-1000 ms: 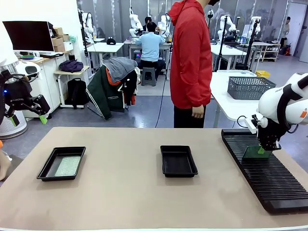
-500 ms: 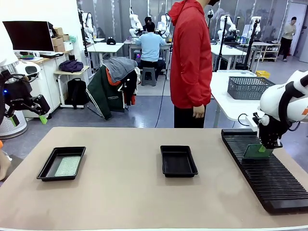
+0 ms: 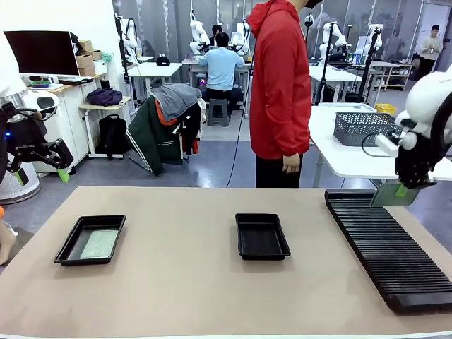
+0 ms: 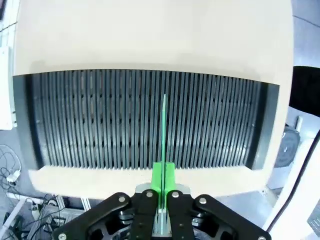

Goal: Inspect and transfer BCBs to ESD trays.
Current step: Pick up the Blank PCB from the PCB Rack and place it in the right ESD tray.

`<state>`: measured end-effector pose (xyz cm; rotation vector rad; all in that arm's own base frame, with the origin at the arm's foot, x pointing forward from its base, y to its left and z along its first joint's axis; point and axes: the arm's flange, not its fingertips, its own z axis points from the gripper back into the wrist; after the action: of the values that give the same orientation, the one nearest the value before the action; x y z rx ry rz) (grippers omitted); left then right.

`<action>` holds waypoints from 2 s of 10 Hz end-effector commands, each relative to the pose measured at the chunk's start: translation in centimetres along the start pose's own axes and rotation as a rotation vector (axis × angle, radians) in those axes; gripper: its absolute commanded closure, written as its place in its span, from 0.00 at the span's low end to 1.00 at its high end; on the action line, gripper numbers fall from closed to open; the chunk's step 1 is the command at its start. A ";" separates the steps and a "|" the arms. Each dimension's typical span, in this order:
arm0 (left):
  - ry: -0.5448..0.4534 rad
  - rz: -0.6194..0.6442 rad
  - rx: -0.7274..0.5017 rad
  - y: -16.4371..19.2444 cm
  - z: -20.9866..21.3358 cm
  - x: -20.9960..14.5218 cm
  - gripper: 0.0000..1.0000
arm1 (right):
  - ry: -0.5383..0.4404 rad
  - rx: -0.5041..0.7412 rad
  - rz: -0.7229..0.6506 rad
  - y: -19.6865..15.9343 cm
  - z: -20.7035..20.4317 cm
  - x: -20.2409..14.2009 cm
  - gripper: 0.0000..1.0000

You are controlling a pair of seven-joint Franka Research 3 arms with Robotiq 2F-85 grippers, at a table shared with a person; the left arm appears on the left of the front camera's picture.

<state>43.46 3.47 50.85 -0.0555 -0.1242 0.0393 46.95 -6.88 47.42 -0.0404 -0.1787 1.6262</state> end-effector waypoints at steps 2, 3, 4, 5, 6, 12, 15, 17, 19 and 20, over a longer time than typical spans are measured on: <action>-0.006 0.001 0.000 0.1 -0.2 0.0 0.00 | 0.005 0.040 0.007 -0.6 5.4 -0.8 1.00; -0.006 0.001 0.000 0.1 -0.2 0.0 0.00 | -0.010 0.055 0.010 -0.9 7.3 -0.9 1.00; -0.006 0.001 0.000 0.1 -0.2 0.0 0.00 | -0.022 0.072 0.004 -1.3 9.4 -1.1 1.00; -0.006 0.001 0.000 0.1 -0.2 0.0 0.00 | -0.023 0.078 -0.010 -1.6 11.2 -1.4 1.00; -0.006 0.001 0.000 0.1 -0.2 0.0 0.00 | -0.022 0.083 -0.007 -1.7 12.6 -1.6 1.00; -0.006 0.001 0.000 0.1 -0.2 0.0 0.00 | -0.016 0.074 -0.015 -1.7 14.8 -1.6 1.00; -0.006 0.001 0.000 0.1 -0.2 0.0 0.00 | -0.016 0.074 -0.015 -1.7 14.8 -1.6 1.00; -0.006 0.001 0.000 0.1 -0.2 0.0 0.00 | -0.016 0.074 -0.015 -1.7 14.8 -1.6 1.00; -0.006 0.001 0.000 0.1 -0.2 0.0 0.00 | -0.016 0.074 -0.015 -1.7 14.8 -1.6 1.00; -0.006 0.001 0.000 0.1 -0.2 0.0 0.00 | -0.016 0.074 -0.015 -1.7 14.8 -1.6 1.00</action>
<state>43.46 3.47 50.84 -0.0555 -0.1241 0.0393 46.79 -9.73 62.06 0.0310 -0.1300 1.6172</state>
